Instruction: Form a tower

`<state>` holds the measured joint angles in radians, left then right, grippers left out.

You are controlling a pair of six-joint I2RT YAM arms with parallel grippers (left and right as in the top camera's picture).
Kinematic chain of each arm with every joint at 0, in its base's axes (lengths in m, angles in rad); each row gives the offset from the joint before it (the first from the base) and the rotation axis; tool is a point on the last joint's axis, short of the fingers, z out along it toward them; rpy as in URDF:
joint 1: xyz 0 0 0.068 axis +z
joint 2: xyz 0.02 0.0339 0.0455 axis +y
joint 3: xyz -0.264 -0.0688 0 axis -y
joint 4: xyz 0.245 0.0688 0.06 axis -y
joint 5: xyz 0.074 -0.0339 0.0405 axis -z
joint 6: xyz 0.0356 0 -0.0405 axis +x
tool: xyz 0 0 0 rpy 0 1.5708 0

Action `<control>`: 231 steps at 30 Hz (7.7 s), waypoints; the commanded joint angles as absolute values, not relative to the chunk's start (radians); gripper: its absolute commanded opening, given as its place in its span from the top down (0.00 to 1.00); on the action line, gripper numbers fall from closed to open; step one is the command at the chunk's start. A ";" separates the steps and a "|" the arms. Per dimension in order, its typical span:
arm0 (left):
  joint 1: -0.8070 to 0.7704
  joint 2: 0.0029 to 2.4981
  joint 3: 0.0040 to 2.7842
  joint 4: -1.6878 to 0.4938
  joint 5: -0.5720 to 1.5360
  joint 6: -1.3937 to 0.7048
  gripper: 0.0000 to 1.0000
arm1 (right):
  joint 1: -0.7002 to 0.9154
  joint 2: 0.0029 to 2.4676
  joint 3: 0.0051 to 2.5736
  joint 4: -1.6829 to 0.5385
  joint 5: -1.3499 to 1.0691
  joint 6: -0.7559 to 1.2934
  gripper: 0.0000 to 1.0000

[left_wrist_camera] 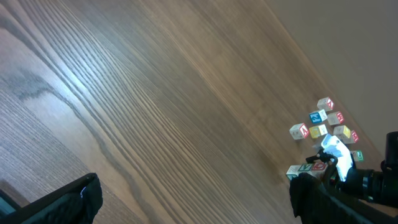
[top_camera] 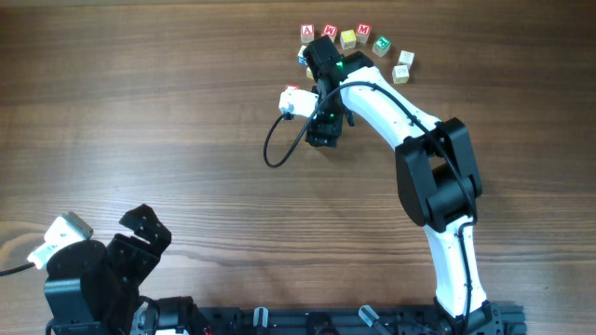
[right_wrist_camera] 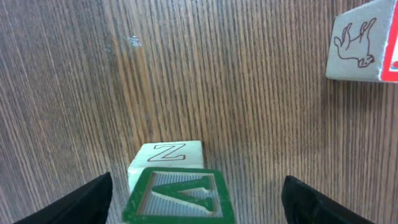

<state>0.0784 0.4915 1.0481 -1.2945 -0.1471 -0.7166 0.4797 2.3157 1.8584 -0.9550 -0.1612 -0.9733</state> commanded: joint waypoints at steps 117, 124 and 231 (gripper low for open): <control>0.074 0.487 1.047 -1.292 -0.139 -0.719 0.00 | 0.508 2.135 2.004 -0.864 -0.257 -0.397 0.00; 0.074 0.487 1.047 -1.292 -0.139 -0.719 0.00 | 0.488 1.995 2.004 -0.767 0.030 0.615 0.00; 0.074 0.487 1.047 -1.292 -0.139 -0.719 0.00 | 0.528 2.447 2.100 -1.166 -0.052 0.707 0.75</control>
